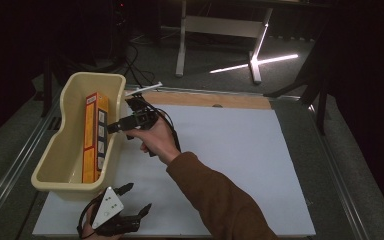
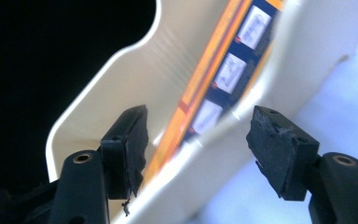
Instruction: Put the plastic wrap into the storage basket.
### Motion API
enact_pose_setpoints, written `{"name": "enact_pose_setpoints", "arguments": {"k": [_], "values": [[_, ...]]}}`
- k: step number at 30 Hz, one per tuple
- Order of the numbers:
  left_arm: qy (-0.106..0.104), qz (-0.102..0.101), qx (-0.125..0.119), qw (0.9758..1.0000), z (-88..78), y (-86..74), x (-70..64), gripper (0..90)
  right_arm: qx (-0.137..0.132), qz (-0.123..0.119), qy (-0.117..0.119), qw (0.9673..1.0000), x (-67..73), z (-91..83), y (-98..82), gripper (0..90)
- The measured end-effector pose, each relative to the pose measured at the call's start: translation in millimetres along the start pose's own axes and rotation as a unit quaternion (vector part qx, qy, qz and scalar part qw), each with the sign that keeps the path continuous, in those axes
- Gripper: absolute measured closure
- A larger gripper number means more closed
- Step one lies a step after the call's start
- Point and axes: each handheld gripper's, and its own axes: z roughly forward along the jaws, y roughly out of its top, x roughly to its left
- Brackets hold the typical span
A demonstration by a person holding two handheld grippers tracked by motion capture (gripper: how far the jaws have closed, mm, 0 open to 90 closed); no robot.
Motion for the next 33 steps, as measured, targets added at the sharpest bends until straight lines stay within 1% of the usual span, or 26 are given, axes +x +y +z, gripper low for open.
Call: {"name": "enact_pose_setpoints", "arguments": {"k": [2,3,4,5,7,9,11,13,16,20,21,22,25,27,28,29,30,31,32,33], "values": [[0.001,-0.001,-0.001,1.0000,-0.7,0.1,0.4,20.5,-0.003,-0.007,-0.004,1.0000,-8.9,-7.4,-6.3,37.4],[0.001,-0.001,-0.002,1.0000,-0.9,0.1,0.4,20.5,-0.004,-0.010,-0.002,0.9999,-15.7,-12.3,-10.0,37.7],[0.002,-0.002,-0.003,1.0000,-1.1,0.1,0.4,20.5,-0.006,-0.009,-0.004,0.9999,-19.6,-15.8,-12.3,38.0],[0.002,-0.003,-0.003,1.0000,-1.0,0.0,0.5,20.5,-0.012,-0.011,-0.009,0.9998,-26.2,-22.3,-16.5,38.1],[0.003,-0.004,-0.002,1.0000,-1.0,-0.2,0.7,20.5,-0.016,-0.013,-0.019,0.9996,-34.4,-32.4,-22.9,38.0],[0.003,-0.005,-0.004,1.0000,-1.0,-0.3,1.0,20.5,-0.027,-0.019,-0.021,0.9992,-43.9,-44.3,-31.6,37.8],[0.006,-0.005,-0.005,1.0000,-1.2,-0.3,1.4,20.5,-0.042,-0.030,-0.028,0.9983,-54.0,-57.0,-42.3,36.9],[0.008,-0.006,-0.005,0.9999,-1.3,-0.2,1.7,20.6,-0.056,-0.044,-0.040,0.9967,-63.0,-67.3,-51.6,36.3],[0.010,-0.007,-0.005,0.9999,-1.0,-0.2,1.8,20.6,-0.062,-0.057,-0.053,0.9950,-74.5,-79.6,-63.4,34.4],[0.009,-0.009,-0.001,0.9999,0.5,-0.4,2.1,20.6,-0.078,-0.084,-0.078,0.9904,-84.8,-95.2,-83.6,33.2],[0.008,-0.008,0.000,0.9999,1.0,-0.4,2.1,20.6,-0.080,-0.087,-0.083,0.9895,-87.2,-97.6,-89.3,33.1],[0.007,-0.008,0.002,0.9999,1.5,-0.3,2.0,20.6,-0.077,-0.093,-0.090,0.9886,-89.4,-99.4,-95.1,33.2],[0.007,-0.008,0.003,0.9999,2.3,-0.5,1.9,20.7,-0.069,-0.118,-0.118,0.9836,-94.9,-104.6,-114.5,31.8],[0.008,-0.010,0.005,0.9999,2.4,-0.7,2.4,20.8,-0.070,-0.124,-0.124,0.9820,-98.1,-110.0,-128.0,31.5],[0.008,-0.011,0.005,0.9999,2.1,-0.8,2.9,20.8,-0.067,-0.131,-0.133,0.9801,-99.5,-112.7,-134.9,31.3],[0.009,-0.013,0.005,0.9999,2.0,-0.8,3.2,20.9,-0.059,-0.145,-0.144,0.9772,-100.8,-116.5,-143.6,30.9],[0.010,-0.015,0.006,0.9998,2.2,-0.8,3.6,20.9,-0.058,-0.156,-0.157,0.9734,-101.3,-120.2,-151.1,30.3],[0.012,-0.016,0.006,0.9998,2.5,-0.8,3.8,20.9,-0.062,-0.164,-0.164,0.9708,-102.5,-124.3,-158.8,29.7],[0.014,-0.016,0.008,0.9997,3.0,-0.6,4.3,21.0,-0.067,-0.165,-0.160,0.9709,-103.7,-127.7,-165.0,29.2],[0.017,-0.019,0.012,0.9996,4.0,-0.6,4.5,21.3,-0.083,-0.164,-0.148,0.9717,-106.3,-132.4,-174.1,28.9]]}}
